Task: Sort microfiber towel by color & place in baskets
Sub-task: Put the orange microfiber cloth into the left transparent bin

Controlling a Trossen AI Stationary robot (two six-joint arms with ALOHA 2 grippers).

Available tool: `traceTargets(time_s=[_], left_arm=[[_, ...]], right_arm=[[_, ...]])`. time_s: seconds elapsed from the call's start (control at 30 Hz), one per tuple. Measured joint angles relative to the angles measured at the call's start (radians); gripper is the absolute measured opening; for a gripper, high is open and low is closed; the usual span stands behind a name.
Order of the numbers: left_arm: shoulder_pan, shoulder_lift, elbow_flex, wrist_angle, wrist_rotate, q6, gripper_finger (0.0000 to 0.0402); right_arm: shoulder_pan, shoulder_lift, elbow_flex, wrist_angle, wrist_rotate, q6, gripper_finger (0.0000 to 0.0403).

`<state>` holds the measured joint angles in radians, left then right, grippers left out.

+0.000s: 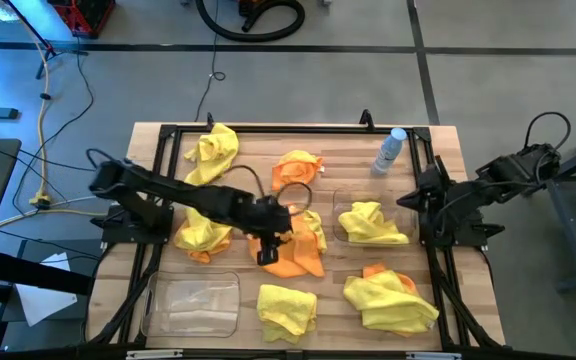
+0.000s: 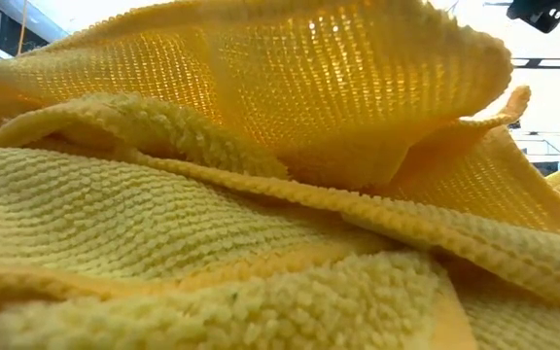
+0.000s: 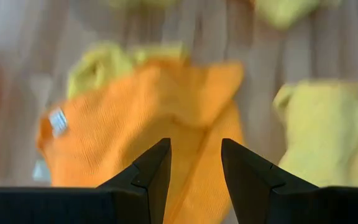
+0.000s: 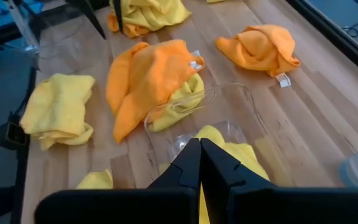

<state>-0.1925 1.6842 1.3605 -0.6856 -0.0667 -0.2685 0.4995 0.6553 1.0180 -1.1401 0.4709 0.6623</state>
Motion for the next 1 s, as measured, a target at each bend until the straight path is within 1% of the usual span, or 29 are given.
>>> traceTargets(time_s=[0.17,0.27,0.33,0.53,0.73,0.8,0.87,1.0], left_arm=[[-0.009,0.121,0.068,-0.161,0.039,0.008,0.0131],[-0.021,0.181,0.083,-0.199,0.100,-0.009,0.0131],[-0.033,0.213,0.084,-0.202,0.119,-0.015,0.0131],[-0.060,0.297,0.084,-0.200,0.082,-0.018,0.0121],[-0.060,0.364,0.084,-0.186,0.074,-0.027,0.0108],[-0.059,0.382,0.085,-0.186,0.073,-0.035,0.0098],[-0.059,0.393,0.089,-0.186,0.071,-0.035,0.0078],[-0.059,0.396,0.088,-0.179,0.053,-0.066,0.0015]], right_arm=[[0.000,-0.001,0.000,-0.032,-0.015,-0.016,0.0000],[0.000,0.003,0.000,-0.065,-0.018,-0.012,0.0000],[0.000,0.005,0.000,-0.087,-0.018,-0.011,0.0000],[0.000,0.005,0.000,-0.098,-0.018,-0.009,0.0000],[0.000,0.005,0.000,-0.098,-0.018,-0.014,0.0000],[0.000,0.005,0.000,-0.098,-0.018,-0.014,0.0000],[0.000,0.005,0.000,-0.098,-0.018,-0.015,0.0000],[0.000,0.005,0.000,-0.098,-0.010,-0.016,0.0000]])
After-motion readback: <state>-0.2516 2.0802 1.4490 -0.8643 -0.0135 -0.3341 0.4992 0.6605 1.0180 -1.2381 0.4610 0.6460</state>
